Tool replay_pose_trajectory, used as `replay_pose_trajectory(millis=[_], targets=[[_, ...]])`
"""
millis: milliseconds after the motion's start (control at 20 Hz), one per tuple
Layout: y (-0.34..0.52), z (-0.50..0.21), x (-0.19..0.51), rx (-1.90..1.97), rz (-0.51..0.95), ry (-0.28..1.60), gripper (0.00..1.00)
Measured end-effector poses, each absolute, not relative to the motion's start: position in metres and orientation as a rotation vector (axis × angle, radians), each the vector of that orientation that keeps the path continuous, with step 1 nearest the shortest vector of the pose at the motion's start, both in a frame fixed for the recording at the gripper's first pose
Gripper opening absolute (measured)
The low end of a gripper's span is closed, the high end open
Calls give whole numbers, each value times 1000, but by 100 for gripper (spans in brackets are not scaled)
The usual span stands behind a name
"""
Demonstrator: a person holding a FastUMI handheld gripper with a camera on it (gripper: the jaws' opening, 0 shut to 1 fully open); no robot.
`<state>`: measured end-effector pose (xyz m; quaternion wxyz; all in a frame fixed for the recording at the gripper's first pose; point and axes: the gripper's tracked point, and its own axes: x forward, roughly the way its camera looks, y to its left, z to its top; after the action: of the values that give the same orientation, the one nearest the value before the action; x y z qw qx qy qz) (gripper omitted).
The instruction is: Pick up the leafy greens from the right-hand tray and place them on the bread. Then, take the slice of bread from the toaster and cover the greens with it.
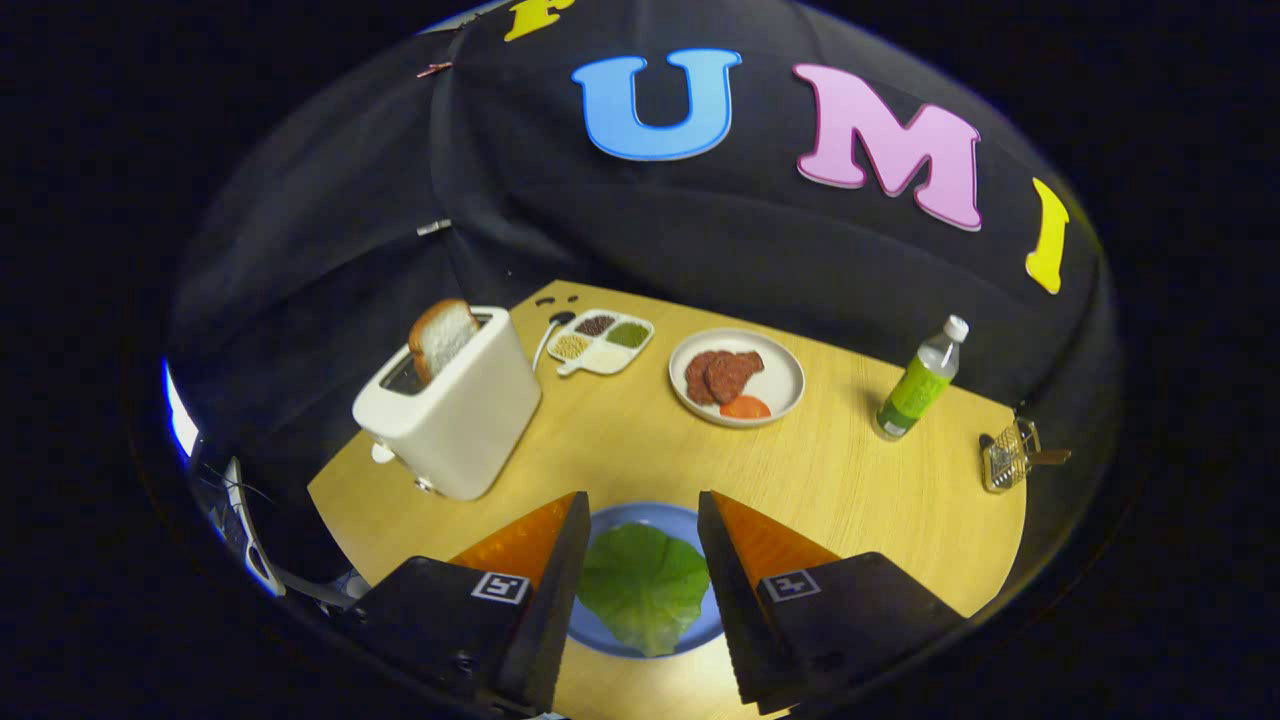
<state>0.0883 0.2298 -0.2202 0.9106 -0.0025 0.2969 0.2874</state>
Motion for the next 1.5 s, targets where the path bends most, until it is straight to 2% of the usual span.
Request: replay_pose_trajectory(millis=[50, 150, 450, 800, 1150, 1400, 1500], targets=[[242, -200, 94, 2, 608, 570, 77], [269, -164, 99, 13, 652, 506, 82], [365, -117, 105, 0, 758, 423, 82], [445, -151, 110, 24, 762, 509, 83], [488, -193, 120, 1, 758, 596, 83], [503, -224, 136, -29, 721, 642, 77], [503, -233, 141, -43, 678, 666, 71]])
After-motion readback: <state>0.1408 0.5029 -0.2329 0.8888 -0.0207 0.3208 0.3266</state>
